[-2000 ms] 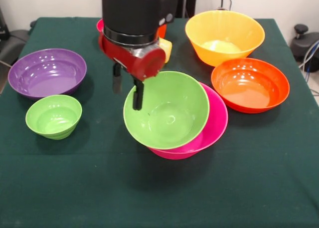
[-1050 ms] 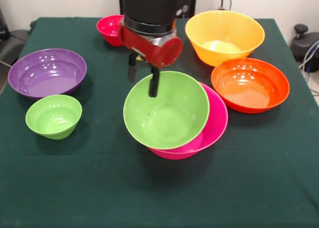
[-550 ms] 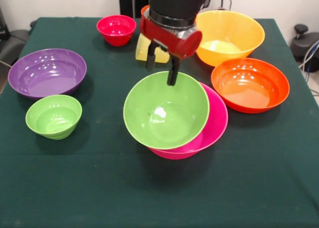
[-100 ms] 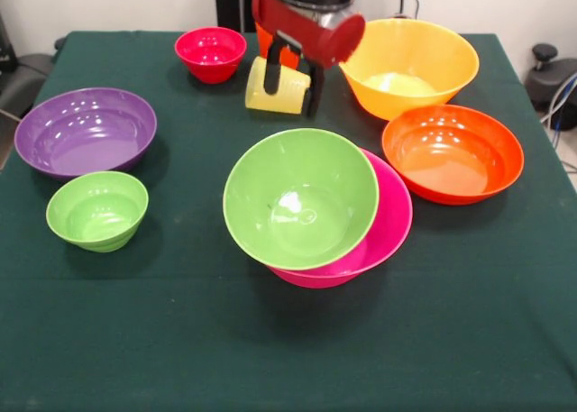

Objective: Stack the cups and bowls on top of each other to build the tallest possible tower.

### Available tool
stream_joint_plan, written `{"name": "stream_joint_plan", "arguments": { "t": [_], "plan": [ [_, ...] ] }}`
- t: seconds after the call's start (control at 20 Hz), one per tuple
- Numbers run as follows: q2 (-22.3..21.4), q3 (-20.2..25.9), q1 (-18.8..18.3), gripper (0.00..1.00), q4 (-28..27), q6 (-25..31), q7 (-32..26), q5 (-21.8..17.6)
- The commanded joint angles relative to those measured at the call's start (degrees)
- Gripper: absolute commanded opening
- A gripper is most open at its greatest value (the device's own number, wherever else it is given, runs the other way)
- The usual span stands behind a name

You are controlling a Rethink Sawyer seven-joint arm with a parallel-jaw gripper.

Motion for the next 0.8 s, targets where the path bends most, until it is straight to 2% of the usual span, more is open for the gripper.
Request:
{"name": "stream_joint_plan", "arguments": {
  "t": [0.05,0.3,0.5,0.8],
  "plan": [
    [-3.00,2.98,-0.36,1.00,7.29,1.60,6.50,1.72],
    [-2.17,3.90,-0.54,1.00,8.27,0.22,6.01,2.05],
    [0.19,3.99,0.01,1.00,7.60,-2.32,6.60,1.72],
    [3.34,2.67,2.50,1.00,5.93,-4.53,10.20,2.20]
  ]
}}
